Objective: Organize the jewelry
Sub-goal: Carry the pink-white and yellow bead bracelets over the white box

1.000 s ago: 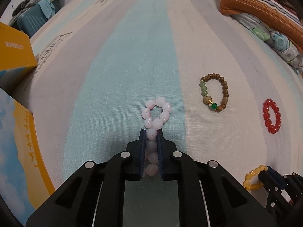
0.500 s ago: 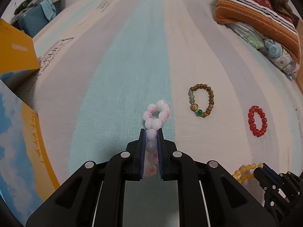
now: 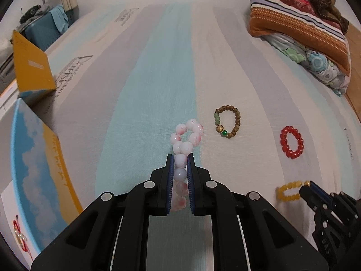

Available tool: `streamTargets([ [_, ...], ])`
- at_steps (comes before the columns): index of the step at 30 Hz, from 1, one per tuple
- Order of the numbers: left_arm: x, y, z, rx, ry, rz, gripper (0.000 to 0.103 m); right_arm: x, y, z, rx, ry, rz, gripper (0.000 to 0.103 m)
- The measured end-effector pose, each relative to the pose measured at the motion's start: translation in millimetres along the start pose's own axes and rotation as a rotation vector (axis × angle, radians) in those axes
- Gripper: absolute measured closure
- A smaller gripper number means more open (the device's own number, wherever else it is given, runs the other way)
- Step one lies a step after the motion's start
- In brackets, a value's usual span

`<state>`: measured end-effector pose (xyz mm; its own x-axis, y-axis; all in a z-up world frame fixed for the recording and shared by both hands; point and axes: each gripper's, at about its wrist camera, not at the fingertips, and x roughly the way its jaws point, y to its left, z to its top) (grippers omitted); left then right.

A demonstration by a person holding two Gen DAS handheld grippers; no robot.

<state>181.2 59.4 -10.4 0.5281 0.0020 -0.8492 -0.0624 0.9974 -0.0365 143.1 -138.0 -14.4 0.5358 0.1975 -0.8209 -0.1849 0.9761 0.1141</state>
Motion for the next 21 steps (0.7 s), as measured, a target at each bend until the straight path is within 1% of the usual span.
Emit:
streamTargets([
  [5, -21, 4, -6, 0.002, -0.023, -0.009, 0.092, -10, -1, 4, 0.014, -0.018, 0.000, 0.094],
  [11, -46, 12, -10, -0.016, -0.052, -0.026, 0.092, -25, 8, 15, 0.008, -0.050, -0.004, 0.094],
  [15, -68, 17, -12, -0.022, -0.087, -0.026, 0.092, -35, 17, 26, 0.006, -0.063, -0.001, 0.094],
  [21, -101, 25, -16, -0.021, -0.130, -0.014, 0.092, -48, 40, 38, -0.030, -0.084, 0.005, 0.094],
])
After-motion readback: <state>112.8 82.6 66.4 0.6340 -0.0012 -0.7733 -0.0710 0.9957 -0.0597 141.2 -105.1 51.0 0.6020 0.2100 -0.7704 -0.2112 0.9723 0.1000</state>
